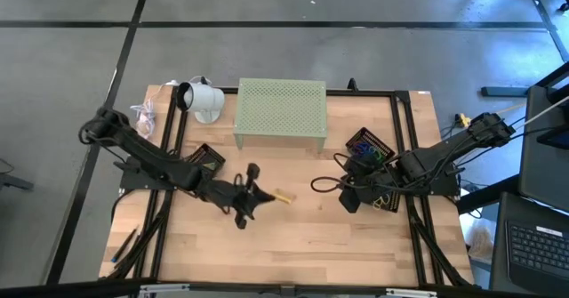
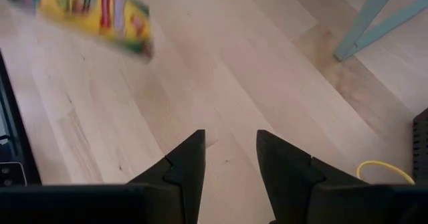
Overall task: Pick & Place Office Desk Supplies
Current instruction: Put the yellow crayon box into the bottom left black bin
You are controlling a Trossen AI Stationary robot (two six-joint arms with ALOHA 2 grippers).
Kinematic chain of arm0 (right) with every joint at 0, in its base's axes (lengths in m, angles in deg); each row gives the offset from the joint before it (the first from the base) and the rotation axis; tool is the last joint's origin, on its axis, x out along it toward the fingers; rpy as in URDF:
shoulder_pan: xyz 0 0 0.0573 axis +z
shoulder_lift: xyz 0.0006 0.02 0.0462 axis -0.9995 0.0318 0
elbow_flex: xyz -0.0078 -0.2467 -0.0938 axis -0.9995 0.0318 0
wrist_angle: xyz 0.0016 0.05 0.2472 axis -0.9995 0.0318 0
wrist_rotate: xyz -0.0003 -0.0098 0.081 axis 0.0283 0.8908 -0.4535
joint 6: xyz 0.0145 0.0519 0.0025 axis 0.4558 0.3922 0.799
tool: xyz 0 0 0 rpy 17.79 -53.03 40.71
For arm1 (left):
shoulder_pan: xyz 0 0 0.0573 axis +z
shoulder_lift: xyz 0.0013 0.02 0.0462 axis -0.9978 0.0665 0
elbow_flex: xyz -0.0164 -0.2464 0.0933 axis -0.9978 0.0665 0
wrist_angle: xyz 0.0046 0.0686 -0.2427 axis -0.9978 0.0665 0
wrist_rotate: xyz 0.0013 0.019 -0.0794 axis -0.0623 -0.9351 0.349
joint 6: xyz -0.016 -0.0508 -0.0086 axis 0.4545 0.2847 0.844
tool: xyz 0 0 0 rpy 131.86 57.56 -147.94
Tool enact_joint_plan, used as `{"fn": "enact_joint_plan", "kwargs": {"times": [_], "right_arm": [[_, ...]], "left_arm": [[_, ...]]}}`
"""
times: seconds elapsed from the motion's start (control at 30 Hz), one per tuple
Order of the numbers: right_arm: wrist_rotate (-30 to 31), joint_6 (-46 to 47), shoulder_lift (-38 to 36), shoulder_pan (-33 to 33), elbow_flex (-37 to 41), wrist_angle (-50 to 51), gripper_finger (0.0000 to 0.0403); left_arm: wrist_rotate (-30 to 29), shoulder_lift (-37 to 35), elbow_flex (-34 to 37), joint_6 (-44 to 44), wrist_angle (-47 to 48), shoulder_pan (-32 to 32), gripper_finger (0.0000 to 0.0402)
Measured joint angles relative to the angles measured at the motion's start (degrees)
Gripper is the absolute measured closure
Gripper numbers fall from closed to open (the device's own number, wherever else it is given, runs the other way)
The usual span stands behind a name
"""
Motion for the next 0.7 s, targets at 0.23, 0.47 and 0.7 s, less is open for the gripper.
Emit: {"fn": "enact_joint_plan", "kwargs": {"times": [0.23,0.47,0.7], "right_arm": [[2.8,-0.1,0.0,0.0,0.0,0.0,0.0265],[8.0,-1.5,0.0,0.0,0.0,0.0,0.0265],[18.7,-2.9,0.0,0.0,0.0,0.0,0.0265]], "left_arm": [[-12.3,-5.4,0.0,0.3,-0.2,-0.1,0.0401],[-19.5,-9.2,0.0,4.2,-0.2,-0.1,0.0401],[-24.4,-12.6,0.0,11.7,4.4,-0.1,0.0401]]}}
